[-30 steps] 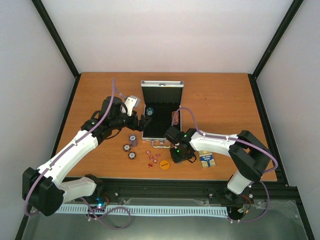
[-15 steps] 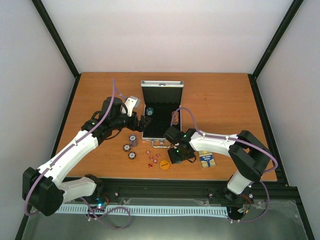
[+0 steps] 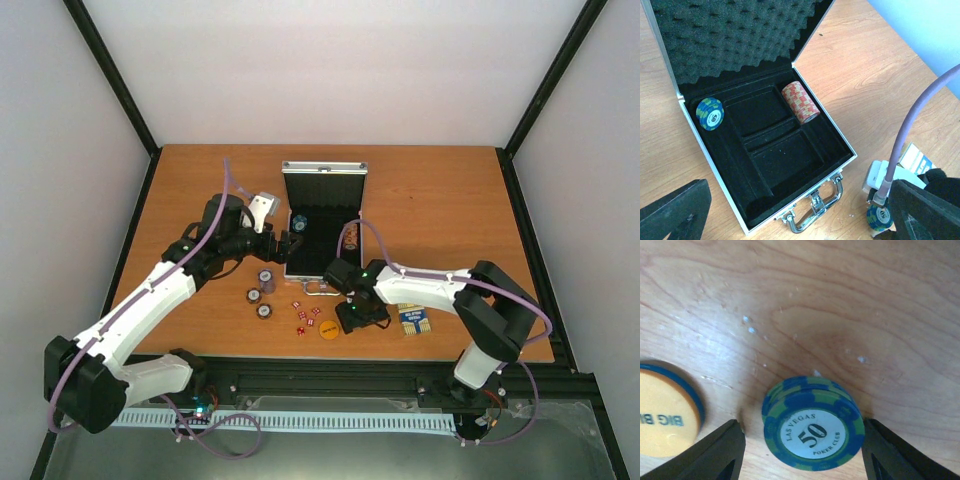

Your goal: Pack up texas hold em set

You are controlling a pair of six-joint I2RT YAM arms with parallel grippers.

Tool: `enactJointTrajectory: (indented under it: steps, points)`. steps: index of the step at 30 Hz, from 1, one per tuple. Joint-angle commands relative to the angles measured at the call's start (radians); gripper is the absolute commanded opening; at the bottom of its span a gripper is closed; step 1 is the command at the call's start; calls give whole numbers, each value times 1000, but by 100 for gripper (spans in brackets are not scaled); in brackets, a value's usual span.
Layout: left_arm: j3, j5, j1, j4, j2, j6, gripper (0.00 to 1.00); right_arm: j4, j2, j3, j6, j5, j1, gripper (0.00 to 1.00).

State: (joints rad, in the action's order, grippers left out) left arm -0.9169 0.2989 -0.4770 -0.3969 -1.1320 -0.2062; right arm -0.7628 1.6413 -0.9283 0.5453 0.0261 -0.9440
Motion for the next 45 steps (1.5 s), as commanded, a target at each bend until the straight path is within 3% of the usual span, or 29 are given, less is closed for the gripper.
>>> enactJointTrajectory:
  steps: [1, 21, 34, 45]
  points:
    - [-2, -7, 0, 14, 27, -12, 100, -32, 36, -12, -8, -30, -18, 66]
    - [5, -20, 0, 14, 34, -7, 100, -39, 103, -48, -15, -98, -22, 65]
    - [11, -29, 0, 20, 35, -13, 100, -32, 88, -10, -10, -82, -22, 57]
    - [21, -34, 0, 23, 43, -17, 100, -54, 74, 13, 2, -118, -22, 62]
